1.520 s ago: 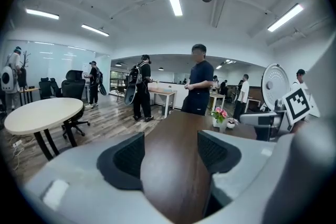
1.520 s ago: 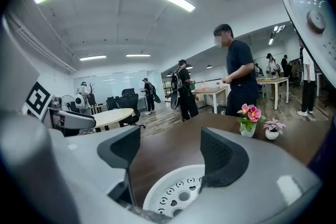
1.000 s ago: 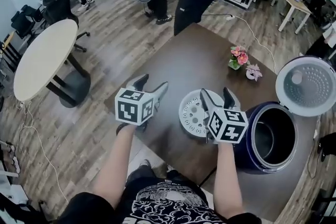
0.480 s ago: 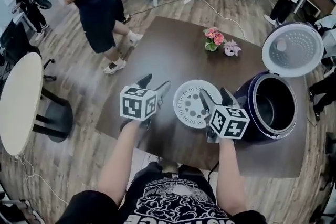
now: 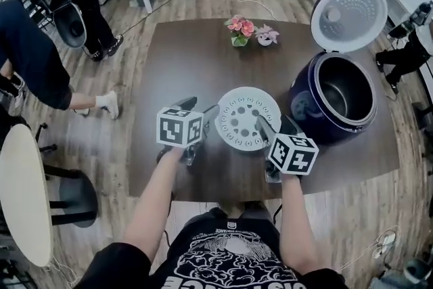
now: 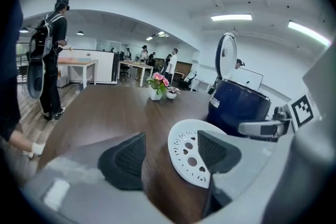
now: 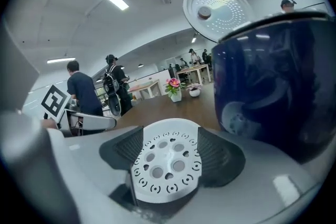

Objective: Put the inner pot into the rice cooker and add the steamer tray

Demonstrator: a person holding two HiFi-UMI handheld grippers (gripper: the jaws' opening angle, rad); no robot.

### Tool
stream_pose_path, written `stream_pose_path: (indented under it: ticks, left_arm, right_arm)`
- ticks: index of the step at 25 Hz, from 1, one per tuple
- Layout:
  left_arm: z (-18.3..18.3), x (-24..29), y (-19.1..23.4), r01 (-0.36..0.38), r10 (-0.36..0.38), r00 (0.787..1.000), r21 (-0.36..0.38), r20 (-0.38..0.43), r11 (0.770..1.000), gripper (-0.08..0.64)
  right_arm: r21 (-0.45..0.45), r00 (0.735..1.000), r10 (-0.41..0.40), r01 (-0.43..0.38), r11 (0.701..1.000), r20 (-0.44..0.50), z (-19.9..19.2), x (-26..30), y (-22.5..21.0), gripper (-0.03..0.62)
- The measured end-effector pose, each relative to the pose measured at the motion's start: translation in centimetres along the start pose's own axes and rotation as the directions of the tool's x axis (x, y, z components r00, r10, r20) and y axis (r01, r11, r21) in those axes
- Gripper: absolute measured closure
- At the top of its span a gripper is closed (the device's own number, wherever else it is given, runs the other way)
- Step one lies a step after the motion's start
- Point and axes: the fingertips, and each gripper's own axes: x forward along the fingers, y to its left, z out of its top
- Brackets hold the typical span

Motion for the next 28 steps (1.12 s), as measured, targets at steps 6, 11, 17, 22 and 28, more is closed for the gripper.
stream_pose_path:
  ticks: [6,11,17,22,28]
  left_arm:
    - [-1.5,3.4,-0.9,0.105,-0.103,0.990,0.008,-0.091,0.994,0.254]
    - [-2.2,5.2,-1.5,0.159,-0.159,0.980,-0.007,-0.122,0.987,0.262]
    - [-3.9,6.6,-1.8,0.203,-0.208,0.964,-0.044,-0.168,0.978,0.325]
    - [-4.9,6.7,-1.6,0.210,-0.221,0.960,-0.078,-0.173,0.975,0.375]
    - [-5.0,6.9,-1.1,0.191,-0.209,0.965,-0.120,-0.161,0.974,0.456]
  right_arm:
    - [0.119,0.995,-0.099,0.101,0.988,-0.027,-3.3,-0.7,-2.4,0.290]
    - [0.198,0.989,-0.135,0.145,0.970,-0.063,-5.6,-0.7,-3.9,0.305]
    - [0.238,0.983,-0.144,0.169,0.957,-0.117,-7.7,0.1,-4.5,0.358]
    - [0.258,0.981,-0.148,0.177,0.950,-0.126,-8.7,0.5,-4.6,0.408]
    - [0.266,0.979,-0.162,0.189,0.945,-0.122,-8.8,0.6,-4.5,0.456]
